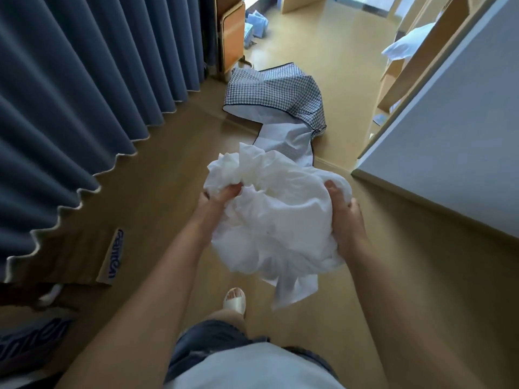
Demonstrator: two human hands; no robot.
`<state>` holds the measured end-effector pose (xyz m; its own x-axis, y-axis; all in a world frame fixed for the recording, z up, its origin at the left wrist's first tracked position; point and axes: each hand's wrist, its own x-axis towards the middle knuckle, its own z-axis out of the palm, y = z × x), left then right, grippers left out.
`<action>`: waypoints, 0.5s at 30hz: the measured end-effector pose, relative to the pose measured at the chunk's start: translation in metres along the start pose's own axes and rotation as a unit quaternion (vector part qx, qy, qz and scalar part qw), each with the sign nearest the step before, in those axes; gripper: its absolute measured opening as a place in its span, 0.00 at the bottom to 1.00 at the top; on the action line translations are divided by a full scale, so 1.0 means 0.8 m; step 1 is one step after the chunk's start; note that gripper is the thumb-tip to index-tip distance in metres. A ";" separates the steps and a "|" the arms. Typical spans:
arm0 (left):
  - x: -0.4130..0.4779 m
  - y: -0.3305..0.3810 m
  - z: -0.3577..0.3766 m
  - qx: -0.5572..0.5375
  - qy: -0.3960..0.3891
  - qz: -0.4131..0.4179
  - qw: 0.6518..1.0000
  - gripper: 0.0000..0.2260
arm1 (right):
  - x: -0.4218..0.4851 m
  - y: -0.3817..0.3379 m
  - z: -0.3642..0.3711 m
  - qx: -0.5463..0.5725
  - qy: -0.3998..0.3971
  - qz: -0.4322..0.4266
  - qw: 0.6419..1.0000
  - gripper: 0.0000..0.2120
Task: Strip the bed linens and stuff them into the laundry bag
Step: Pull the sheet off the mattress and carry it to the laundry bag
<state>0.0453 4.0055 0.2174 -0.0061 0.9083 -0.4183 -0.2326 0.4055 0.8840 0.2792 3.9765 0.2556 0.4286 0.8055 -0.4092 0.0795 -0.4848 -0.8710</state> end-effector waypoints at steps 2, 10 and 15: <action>0.067 0.042 0.005 0.012 -0.029 0.009 0.999 0.25 | 0.048 -0.039 0.027 0.010 0.008 -0.007 1.000 0.50; 0.331 0.164 0.045 0.032 -0.088 0.005 0.996 0.27 | 0.271 -0.164 0.106 0.036 0.047 -0.033 0.998 0.51; 0.499 0.219 0.085 0.025 -0.092 -0.011 0.995 0.17 | 0.439 -0.233 0.156 0.059 0.049 -0.055 0.996 0.47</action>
<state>0.0682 4.4460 0.2196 0.1768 0.9008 -0.3966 -0.1817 0.4259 0.8864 0.3022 4.3923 0.2402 0.5087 0.8117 -0.2871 0.0267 -0.3482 -0.9370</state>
